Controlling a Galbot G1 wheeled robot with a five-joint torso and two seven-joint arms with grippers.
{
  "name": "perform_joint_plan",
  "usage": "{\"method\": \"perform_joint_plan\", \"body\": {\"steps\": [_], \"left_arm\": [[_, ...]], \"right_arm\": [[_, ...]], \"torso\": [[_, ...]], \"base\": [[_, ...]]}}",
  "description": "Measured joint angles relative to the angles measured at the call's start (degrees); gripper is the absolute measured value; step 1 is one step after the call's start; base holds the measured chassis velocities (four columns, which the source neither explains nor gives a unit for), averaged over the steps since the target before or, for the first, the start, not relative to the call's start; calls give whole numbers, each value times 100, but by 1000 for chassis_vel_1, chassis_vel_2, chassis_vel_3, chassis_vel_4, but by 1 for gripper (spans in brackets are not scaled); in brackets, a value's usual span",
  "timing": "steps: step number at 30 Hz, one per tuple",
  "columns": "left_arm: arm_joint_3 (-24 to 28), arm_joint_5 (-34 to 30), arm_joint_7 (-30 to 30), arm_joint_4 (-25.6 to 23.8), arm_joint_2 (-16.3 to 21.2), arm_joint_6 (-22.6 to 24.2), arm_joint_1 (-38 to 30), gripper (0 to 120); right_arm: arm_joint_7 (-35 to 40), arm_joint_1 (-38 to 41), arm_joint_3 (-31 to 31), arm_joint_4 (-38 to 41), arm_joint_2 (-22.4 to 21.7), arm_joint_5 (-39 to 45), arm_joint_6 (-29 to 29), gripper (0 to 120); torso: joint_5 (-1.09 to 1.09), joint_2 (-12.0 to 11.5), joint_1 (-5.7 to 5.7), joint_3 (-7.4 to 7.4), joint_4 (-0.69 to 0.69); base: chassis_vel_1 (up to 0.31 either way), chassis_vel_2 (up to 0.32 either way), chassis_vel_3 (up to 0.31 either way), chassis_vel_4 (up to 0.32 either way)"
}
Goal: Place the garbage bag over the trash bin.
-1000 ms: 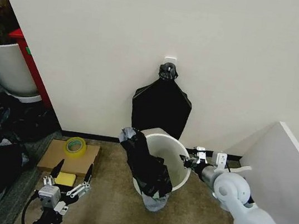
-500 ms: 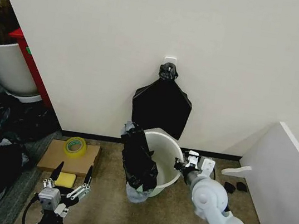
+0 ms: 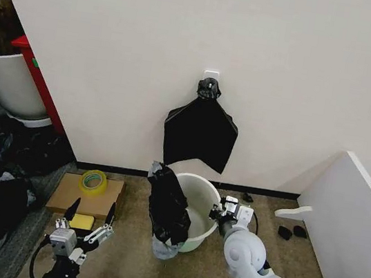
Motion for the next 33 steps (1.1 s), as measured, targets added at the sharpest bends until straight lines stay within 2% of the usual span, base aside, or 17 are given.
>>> {"method": "perform_joint_plan", "body": {"steps": [5, 8, 10, 11, 13, 14, 17, 18, 21, 23, 25, 26, 27, 29, 31, 32, 33], "left_arm": [[3, -5, -48, 59, -11, -9, -48, 99], [6, -14, -69, 73, -23, -18, -61, 98], [7, -15, -70, 74, -23, -19, -60, 99], [9, -18, -71, 74, -22, -10, -56, 99], [11, -19, -73, 75, -22, 1, -58, 99], [11, -19, -73, 75, -22, 1, -58, 99], [14, -19, -82, 76, -24, 24, -101, 99], [14, -19, -82, 76, -24, 24, -101, 99], [15, -18, -87, 57, -40, 37, -129, 99], [15, -19, -87, 56, -42, 38, -130, 99], [20, -27, -88, 76, -40, 39, -138, 99], [22, -28, -89, 91, -38, 34, -136, 99], [22, -28, -89, 91, -38, 34, -136, 99], [30, -32, -88, 118, -27, 28, -113, 99], [35, -31, -87, 125, -28, 27, -112, 99], [54, -13, -84, 137, -41, 26, -111, 99], [59, -5, -82, 137, -46, 26, -111, 99]], "right_arm": [[10, 12, -11, -3, 12, 22, -87, 3], [13, -13, -1, 37, 39, 53, -147, 16], [14, -17, 10, 65, 40, 53, -147, 18], [14, -28, 37, 129, 39, 20, -131, 26], [11, -64, 108, 300, 39, -48, -114, 34], [11, -64, 108, 300, 39, -48, -114, 34], [4, -167, 247, 595, -24, -79, -144, 47], [4, -167, 247, 595, -24, -79, -144, 47], [-138, -410, 465, 877, -204, -537, -118, 63], [-202, -465, 511, 937, -237, -692, -45, 63], [-669, -680, 691, 1204, -368, -1206, 444, 77], [-934, -772, 743, 1377, -456, -1141, 561, 81], [-934, -772, 743, 1377, -456, -1141, 561, 81], [-1732, -942, 795, 1792, -665, -535, 425, 91], [-1974, -963, 775, 1846, -733, -429, 354, 94], [-2527, -940, 664, 1855, -881, -301, 127, 99], [-2702, -889, 608, 1811, -928, -293, 58, 100]], "torso": [[-1, 0, 0, 0, 0], [0, 0, 0, 0, 0], [0, 0, 0, 0, 0], [0, 0, 0, 0, 0], [0, 0, 0, 0, 0], [0, 0, 0, 0, 0], [-1, 0, 0, 0, 0], [-1, 0, 0, 0, 0], [1, 0, 0, 0, 0], [0, 0, 0, 0, 0], [2, 0, 0, 0, -1], [-1, 0, 0, 0, -1], [-1, 0, 0, 0, -1], [0, 0, 0, -1, -1], [-1, 0, 0, -1, -1], [-1, 0, 0, 0, -1], [0, 0, 0, 0, -1]], "base": [[0, 0, 0, 0], [0, 0, 0, 0], [0, 0, 0, 0], [0, 0, 0, 0], [0, 0, 0, 0], [0, 0, 0, 0], [0, 0, 0, 0], [0, 0, 0, 0], [0, 0, 0, 0], [0, 0, 0, 0], [0, 0, 0, 0], [0, 0, 0, 0], [0, 0, 0, 0], [0, 0, 0, 0], [0, 0, 0, 0], [0, 0, 0, 0], [0, 0, 0, 0]]}}
